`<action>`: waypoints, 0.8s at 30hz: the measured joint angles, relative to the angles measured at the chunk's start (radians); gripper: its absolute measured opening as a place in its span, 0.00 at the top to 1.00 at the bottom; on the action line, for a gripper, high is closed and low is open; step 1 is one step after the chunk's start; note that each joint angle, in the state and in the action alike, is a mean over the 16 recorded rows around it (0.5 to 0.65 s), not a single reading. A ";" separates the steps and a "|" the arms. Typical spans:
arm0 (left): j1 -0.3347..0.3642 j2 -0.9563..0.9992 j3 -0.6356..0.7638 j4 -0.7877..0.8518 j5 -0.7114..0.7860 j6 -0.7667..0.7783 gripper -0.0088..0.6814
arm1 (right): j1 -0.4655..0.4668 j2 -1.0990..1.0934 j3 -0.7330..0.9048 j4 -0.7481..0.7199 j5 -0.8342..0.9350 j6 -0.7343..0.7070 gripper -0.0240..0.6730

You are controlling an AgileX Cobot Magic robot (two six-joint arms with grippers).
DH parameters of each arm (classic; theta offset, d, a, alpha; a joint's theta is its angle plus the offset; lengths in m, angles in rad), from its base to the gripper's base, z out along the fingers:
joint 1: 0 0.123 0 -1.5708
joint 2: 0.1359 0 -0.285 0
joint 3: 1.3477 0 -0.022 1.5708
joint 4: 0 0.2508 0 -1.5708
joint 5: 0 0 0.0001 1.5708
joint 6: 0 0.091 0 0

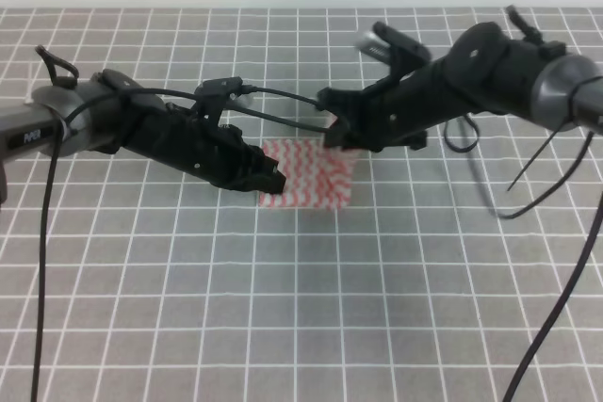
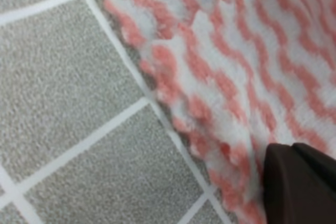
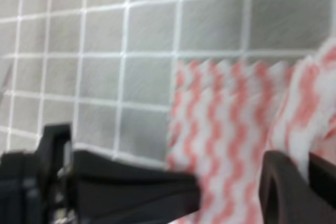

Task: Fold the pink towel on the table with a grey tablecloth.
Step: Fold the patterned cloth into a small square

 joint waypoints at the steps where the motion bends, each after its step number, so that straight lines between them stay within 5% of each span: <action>1: 0.000 0.000 0.000 0.000 0.000 0.001 0.99 | -0.002 0.000 0.000 0.000 0.000 0.000 0.98; 24: 0.080 -0.137 0.000 -0.006 0.092 0.042 0.99 | 0.015 0.001 -0.023 -0.076 0.014 -0.001 0.98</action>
